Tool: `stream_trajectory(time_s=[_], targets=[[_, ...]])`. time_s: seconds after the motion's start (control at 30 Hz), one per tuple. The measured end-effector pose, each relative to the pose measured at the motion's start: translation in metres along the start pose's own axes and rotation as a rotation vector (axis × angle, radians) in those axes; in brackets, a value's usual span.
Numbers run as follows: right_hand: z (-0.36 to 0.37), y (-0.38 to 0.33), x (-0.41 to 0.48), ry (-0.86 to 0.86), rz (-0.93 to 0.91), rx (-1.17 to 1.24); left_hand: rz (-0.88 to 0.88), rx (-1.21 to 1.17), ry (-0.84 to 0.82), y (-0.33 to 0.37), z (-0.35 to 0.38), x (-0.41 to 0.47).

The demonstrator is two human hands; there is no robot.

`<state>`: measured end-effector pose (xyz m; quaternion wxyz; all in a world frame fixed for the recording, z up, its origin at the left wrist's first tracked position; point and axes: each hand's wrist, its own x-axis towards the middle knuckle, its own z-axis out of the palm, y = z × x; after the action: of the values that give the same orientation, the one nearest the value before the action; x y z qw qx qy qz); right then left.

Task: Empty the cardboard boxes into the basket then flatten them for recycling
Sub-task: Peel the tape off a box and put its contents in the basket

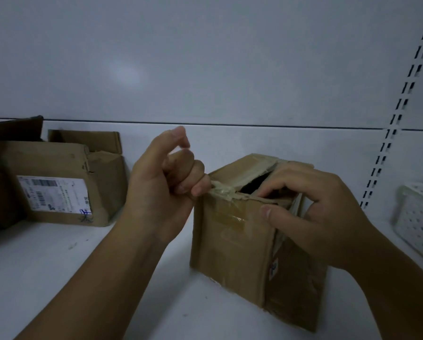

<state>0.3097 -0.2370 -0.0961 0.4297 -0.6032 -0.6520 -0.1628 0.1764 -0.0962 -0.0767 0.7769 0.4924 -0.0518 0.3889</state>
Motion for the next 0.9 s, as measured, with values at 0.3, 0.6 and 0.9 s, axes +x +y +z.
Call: stream_trajectory(time_s=[0.3,0.6,0.9], targets=[[0.016,0.001,-0.006,-0.021,0.102,-0.154,0.329,1.033,-0.034,-0.008,-0.016,-0.019],[0.023,0.000,-0.006,-0.079,0.080,-0.214,0.025,0.657,0.513,-0.035,-0.013,-0.057],[0.025,-0.001,-0.006,-0.041,0.055,-0.230,-0.162,0.936,0.253,-0.032,0.000,-0.044]])
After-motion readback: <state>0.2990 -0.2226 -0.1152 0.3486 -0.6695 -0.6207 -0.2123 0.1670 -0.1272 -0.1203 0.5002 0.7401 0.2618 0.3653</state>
